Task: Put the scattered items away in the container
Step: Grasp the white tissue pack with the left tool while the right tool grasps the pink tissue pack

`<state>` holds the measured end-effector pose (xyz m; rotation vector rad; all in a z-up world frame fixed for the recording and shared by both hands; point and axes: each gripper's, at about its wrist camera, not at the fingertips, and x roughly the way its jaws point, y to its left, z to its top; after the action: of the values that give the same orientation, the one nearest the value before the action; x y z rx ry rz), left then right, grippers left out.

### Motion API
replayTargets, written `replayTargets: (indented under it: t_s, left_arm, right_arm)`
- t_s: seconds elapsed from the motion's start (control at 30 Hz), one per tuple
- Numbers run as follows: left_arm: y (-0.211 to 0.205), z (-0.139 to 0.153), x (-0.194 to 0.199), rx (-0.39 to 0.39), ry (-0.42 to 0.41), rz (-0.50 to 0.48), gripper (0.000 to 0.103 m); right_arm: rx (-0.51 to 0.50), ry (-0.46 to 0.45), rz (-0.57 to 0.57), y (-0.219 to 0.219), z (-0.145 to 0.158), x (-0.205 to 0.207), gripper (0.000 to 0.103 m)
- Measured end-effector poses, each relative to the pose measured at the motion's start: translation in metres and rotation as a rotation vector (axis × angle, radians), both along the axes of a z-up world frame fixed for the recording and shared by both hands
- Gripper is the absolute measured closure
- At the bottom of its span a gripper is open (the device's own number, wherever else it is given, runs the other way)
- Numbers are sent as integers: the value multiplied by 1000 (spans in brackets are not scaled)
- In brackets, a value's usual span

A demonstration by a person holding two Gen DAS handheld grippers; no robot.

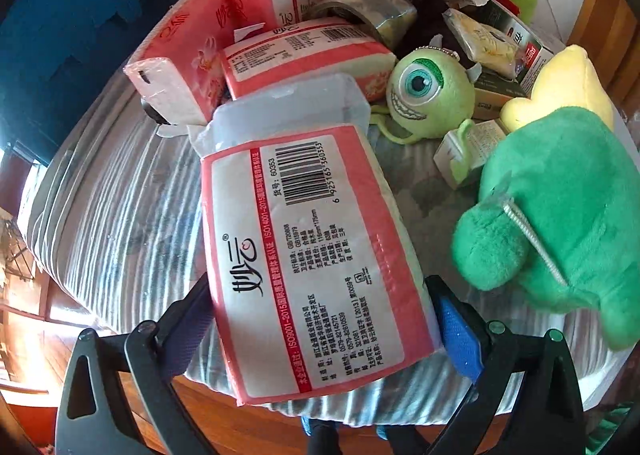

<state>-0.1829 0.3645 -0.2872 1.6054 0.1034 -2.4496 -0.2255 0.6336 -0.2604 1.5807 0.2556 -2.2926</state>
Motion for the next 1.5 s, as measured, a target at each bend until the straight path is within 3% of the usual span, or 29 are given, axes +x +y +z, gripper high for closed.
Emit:
replayTargets:
  t_s: [0.1,0.2,0.3,0.4,0.53,0.67,0.87,1.13,1.37,1.5]
  left_arm:
    - [-2,0,0,21,3,21,2]
    - [3,1,4,38,29,61,4]
    - [14,1,12,23,56,75,4]
    - [25,-2,13,-8,57,119,4]
    - [28,-13,4,-33,20,237,4]
    - [39,-22,-7,5,16,309,6]
    - [48,-23,-10,-43,25,331,6]
    - [50,-13,6,-28,58,371,12]
    - [77,9,35,-98,120,355,12]
    - [85,35,46,-130,159,346,12]
  right_arm:
    - [46,19,64,-6,-6,-1,0]
    - [66,6,54,-4,-14,-4,0]
    - [26,16,100,2,-11,2,0]
    - [14,57,262,-1,-10,4,0]
    - [89,92,494,-16,-18,-6,0]
    - [83,85,677,-25,-23,-9,0]
    - [72,85,847,-44,-40,-8,0]
    - [11,74,683,-24,-47,-8,7]
    - [-26,23,273,48,-47,-18,6]
    - [-11,3,254,49,-60,-20,0]
